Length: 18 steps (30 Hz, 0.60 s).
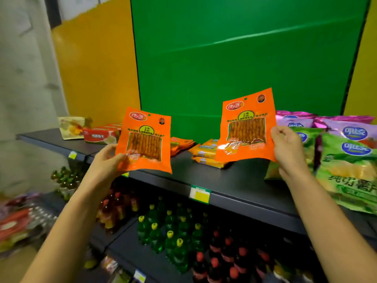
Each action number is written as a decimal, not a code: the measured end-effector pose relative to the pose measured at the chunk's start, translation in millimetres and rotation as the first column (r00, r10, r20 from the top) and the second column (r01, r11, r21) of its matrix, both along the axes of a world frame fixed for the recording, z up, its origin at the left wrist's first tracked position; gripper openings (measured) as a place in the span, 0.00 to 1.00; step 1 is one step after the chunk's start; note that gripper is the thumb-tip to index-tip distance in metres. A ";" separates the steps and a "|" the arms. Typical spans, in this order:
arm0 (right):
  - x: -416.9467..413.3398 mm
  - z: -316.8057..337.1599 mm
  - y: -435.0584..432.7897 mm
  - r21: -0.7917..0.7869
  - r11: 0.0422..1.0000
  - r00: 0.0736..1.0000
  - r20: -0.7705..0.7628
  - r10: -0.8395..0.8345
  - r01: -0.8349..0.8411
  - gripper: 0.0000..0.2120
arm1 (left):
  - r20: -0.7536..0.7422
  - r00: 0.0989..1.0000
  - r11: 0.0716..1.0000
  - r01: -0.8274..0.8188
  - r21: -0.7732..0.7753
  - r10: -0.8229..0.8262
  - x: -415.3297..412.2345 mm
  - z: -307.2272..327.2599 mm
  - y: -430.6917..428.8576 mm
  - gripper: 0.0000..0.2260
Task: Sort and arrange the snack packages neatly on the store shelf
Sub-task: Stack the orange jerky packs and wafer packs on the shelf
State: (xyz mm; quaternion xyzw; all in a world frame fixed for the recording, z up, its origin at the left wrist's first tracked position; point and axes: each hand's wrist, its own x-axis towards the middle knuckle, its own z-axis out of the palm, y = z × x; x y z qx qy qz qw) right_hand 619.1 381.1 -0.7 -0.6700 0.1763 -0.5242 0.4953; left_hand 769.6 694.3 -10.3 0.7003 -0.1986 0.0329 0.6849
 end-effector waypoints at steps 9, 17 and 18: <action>105.3 5.2 41.1 0.026 1.000 1.000 -0.023 0.003 -0.003 0.08 | 0.025 1.000 0.998 -0.012 0.065 0.010 98.3 -6.5 7.8 0.13; 193.8 7.2 32.8 0.025 0.998 0.994 -0.099 -0.053 0.056 0.08 | 0.073 0.994 0.992 0.071 0.107 -0.079 206.4 0.2 -39.6 0.14; 204.5 9.4 31.3 0.027 0.998 0.993 -0.107 -0.054 0.057 0.08 | 0.058 0.992 0.988 0.101 0.119 -0.108 218.8 1.1 -45.6 0.14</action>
